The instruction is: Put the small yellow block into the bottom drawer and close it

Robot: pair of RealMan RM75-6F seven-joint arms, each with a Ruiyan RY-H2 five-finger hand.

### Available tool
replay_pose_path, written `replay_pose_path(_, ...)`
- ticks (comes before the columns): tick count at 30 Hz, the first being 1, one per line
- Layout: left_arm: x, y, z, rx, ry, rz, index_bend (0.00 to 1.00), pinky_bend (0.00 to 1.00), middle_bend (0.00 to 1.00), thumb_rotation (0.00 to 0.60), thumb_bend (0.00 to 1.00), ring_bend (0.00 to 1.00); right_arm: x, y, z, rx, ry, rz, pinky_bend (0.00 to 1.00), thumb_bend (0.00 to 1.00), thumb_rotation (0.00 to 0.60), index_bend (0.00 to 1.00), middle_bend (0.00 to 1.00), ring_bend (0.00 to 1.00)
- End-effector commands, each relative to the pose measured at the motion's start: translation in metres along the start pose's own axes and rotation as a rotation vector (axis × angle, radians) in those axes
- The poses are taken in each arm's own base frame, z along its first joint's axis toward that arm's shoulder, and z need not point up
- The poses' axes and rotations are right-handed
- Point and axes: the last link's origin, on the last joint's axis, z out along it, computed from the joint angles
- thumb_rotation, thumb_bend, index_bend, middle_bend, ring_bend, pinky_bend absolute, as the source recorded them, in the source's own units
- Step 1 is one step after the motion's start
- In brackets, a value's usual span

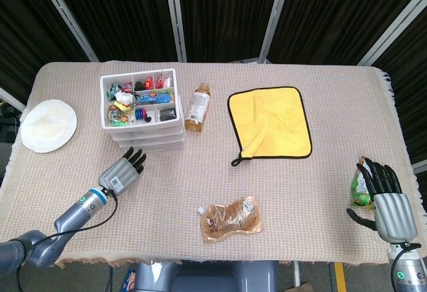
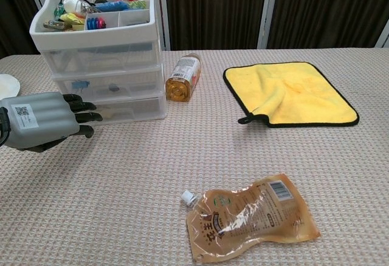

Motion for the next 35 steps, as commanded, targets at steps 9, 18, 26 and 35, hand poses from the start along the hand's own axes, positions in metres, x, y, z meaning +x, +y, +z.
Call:
replay_pose_path(9,0.034,0.002,-0.075,0.145,0.233,-0.355,0.17,0.06,0.01,0.600,0.41,0.03,0.000,0.000,-0.001,0.002,-0.010,-0.004,0.00,0.05,0.600,0.08,0.00,0.00)
replay_pose_path(18,0.024,-0.007,-0.145,0.380,0.320,-0.595,0.07,0.00,0.00,0.600,0.17,0.00,-0.001,-0.001,-0.001,0.003,-0.008,-0.013,0.00,0.05,0.600,0.07,0.00,0.00)
replay_pose_path(26,0.000,-0.011,-0.198,0.581,0.361,-0.643,0.05,0.00,0.00,0.600,0.04,0.00,-0.001,-0.002,-0.002,0.026,-0.014,-0.025,0.00,0.03,0.600,0.05,0.00,0.00)
replay_pose_path(35,-0.025,-0.010,-0.218,0.647,0.320,-0.658,0.05,0.00,0.00,0.600,0.04,0.00,-0.002,-0.008,-0.001,0.071,-0.007,-0.036,0.00,0.02,0.600,0.05,0.00,0.00)
